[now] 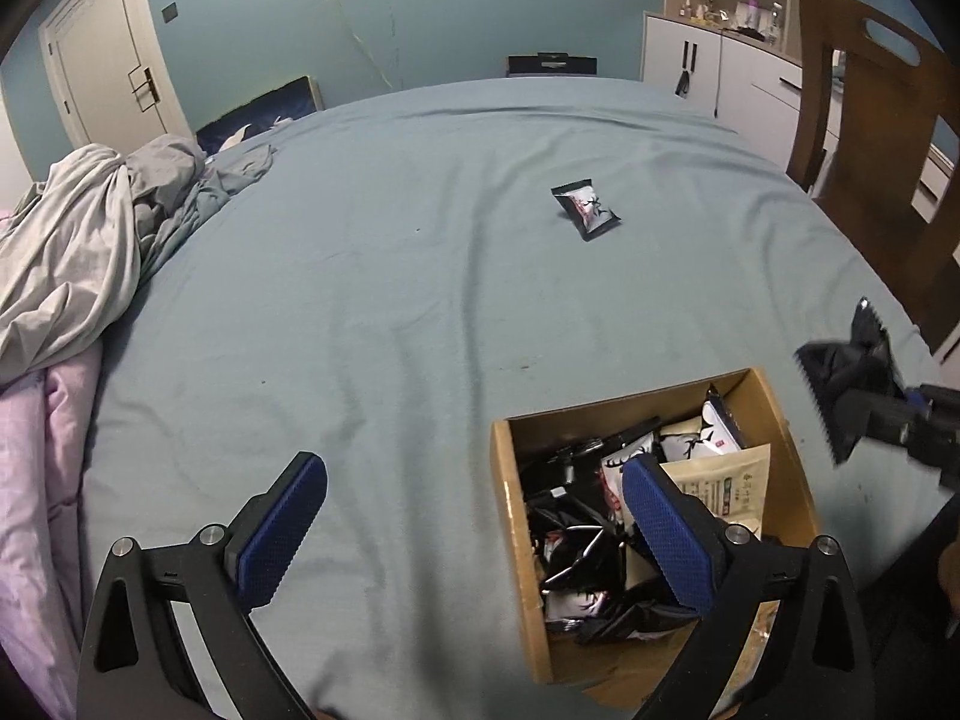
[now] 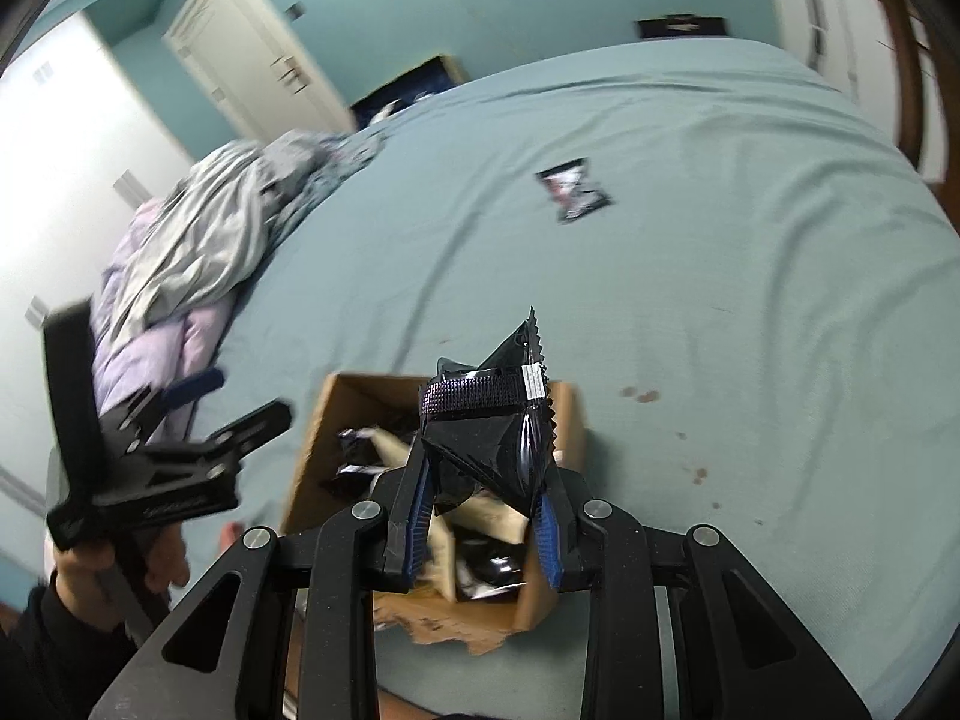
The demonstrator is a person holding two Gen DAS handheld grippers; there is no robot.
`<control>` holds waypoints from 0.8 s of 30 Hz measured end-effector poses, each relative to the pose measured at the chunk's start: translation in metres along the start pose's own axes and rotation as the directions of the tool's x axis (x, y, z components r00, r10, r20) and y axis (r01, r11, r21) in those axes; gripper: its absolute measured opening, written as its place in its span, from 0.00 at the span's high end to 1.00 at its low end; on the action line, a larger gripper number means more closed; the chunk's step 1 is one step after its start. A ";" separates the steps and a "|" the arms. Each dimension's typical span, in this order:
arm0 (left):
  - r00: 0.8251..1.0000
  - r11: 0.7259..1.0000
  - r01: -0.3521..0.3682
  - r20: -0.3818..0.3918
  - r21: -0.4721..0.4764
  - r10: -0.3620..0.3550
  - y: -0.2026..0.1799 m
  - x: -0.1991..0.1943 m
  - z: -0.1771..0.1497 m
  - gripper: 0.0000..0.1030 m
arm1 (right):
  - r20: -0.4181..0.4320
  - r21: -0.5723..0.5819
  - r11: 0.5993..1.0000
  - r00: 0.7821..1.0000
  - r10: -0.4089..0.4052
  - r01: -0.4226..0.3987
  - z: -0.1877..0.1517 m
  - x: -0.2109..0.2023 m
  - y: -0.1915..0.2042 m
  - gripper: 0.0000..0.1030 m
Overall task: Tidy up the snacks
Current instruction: 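Lower both packets into the box and open both grippers, then grasp the last white deer-logo packet with the right gripper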
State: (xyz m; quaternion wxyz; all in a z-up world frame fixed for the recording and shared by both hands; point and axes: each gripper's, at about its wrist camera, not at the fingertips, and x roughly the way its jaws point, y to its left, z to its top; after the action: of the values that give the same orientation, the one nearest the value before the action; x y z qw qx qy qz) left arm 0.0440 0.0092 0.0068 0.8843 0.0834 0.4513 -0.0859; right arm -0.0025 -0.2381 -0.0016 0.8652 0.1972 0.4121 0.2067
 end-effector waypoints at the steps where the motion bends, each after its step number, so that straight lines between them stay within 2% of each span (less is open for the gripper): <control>1: 1.000 1.000 0.000 -0.002 0.001 0.000 0.000 0.001 0.000 0.02 | -0.028 -0.021 0.999 0.999 0.025 -0.026 -0.001 0.005 0.005 0.72; 3: 1.000 1.000 -0.002 -0.005 0.000 0.002 0.002 0.001 -0.001 0.02 | -0.079 -0.038 0.998 0.996 0.052 -0.055 -0.002 0.014 0.008 0.72; 5: 1.000 1.000 0.000 -0.008 -0.018 0.000 0.005 0.002 0.001 0.02 | -0.125 -0.060 0.997 0.991 0.041 -0.049 -0.002 0.025 0.013 0.70; 8: 1.000 0.999 0.014 -0.018 -0.052 -0.015 0.011 0.004 0.003 0.02 | -0.119 -0.065 0.998 0.993 0.006 -0.014 0.001 0.029 0.014 0.69; 9: 1.000 0.998 0.020 -0.020 -0.062 -0.021 0.013 0.005 0.004 0.02 | -0.103 -0.058 0.998 0.995 0.008 -0.014 0.004 0.028 0.016 0.62; 10: 0.999 0.997 0.029 -0.020 -0.077 -0.030 0.015 0.005 0.005 0.02 | -0.082 -0.043 0.999 0.996 0.017 -0.021 0.006 0.025 0.014 0.49; 12: 0.999 0.995 0.033 -0.020 -0.095 -0.035 0.017 0.007 0.007 0.02 | -0.030 0.013 0.999 0.999 0.038 -0.037 0.010 0.018 0.008 0.34; 13: 0.999 0.994 0.036 -0.020 -0.104 -0.038 0.018 0.008 0.008 0.02 | -0.001 0.046 0.998 0.999 0.042 -0.042 0.012 0.014 0.003 0.31; 16: 0.999 0.992 0.043 -0.024 -0.116 -0.046 0.018 0.011 0.011 0.02 | 0.058 0.149 0.987 0.997 0.050 -0.058 0.011 0.007 -0.014 0.31; 18: 0.998 0.992 0.048 -0.030 -0.118 -0.052 0.016 0.014 0.012 0.02 | 0.078 0.229 0.972 0.997 0.026 -0.044 0.014 0.006 -0.031 0.31; 21: 0.997 0.992 0.053 -0.050 -0.118 -0.059 0.014 0.019 0.013 0.02 | 0.047 0.272 0.962 0.999 -0.014 0.001 0.019 0.013 -0.044 0.31; 24: 0.996 0.991 0.064 -0.058 -0.117 -0.071 0.011 0.021 0.013 0.02 | 0.014 0.292 0.956 1.000 -0.010 0.006 0.035 0.021 -0.049 0.31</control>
State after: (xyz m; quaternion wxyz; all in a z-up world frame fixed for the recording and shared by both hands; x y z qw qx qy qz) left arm 0.0688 0.0154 -0.0020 0.8699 0.0194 0.4852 -0.0871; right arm 0.0475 -0.2739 -0.0193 0.8306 0.3226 0.4321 0.1386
